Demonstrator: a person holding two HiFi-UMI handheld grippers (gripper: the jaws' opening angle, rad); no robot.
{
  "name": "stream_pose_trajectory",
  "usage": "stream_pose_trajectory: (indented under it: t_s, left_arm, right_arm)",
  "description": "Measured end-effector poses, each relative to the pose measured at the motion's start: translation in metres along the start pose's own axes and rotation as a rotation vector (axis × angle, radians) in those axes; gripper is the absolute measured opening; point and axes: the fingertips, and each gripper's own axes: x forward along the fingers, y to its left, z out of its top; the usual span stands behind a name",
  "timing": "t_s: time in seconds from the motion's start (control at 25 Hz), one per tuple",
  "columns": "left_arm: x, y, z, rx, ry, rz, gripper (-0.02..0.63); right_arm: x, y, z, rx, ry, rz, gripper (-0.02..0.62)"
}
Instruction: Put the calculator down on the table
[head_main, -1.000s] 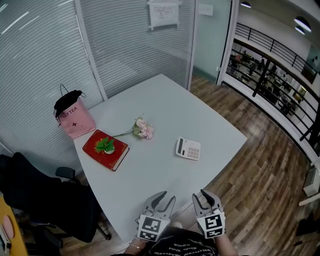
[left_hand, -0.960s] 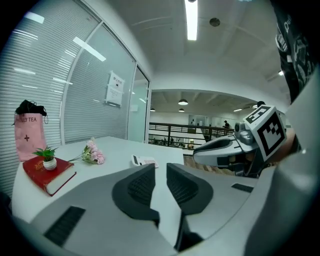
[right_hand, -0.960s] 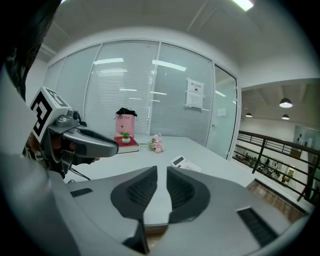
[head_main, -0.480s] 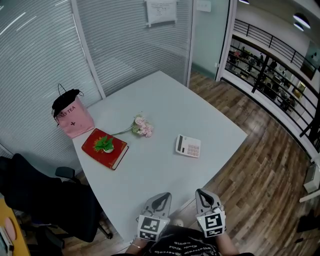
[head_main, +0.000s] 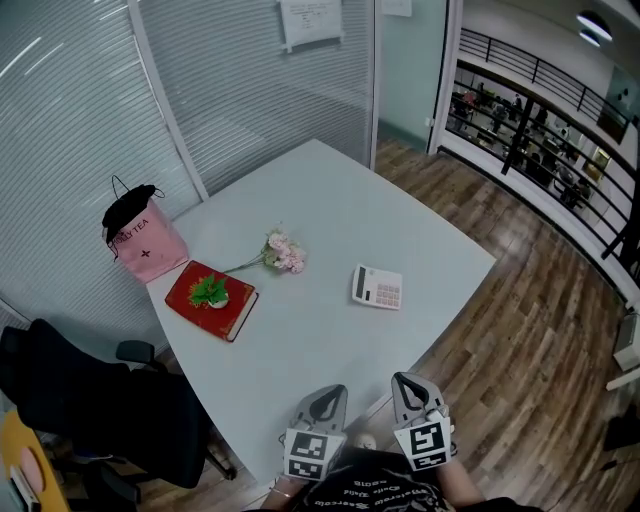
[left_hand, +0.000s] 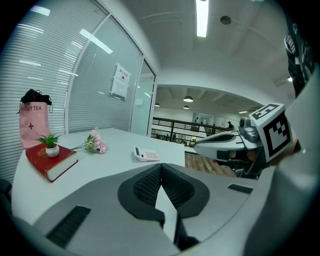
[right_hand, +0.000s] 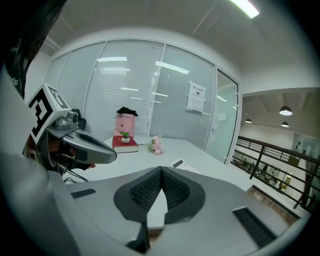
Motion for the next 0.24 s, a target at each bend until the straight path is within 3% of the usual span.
stream_pose_trajectory:
  t_s: [0.24]
  left_arm:
    - [-0.0039,0.0,-0.0017,0.023,0.025,0.004,0.02]
  right_arm:
    - [-0.0014,0.0046,-0.0018,-0.036,-0.009,0.007,0.006]
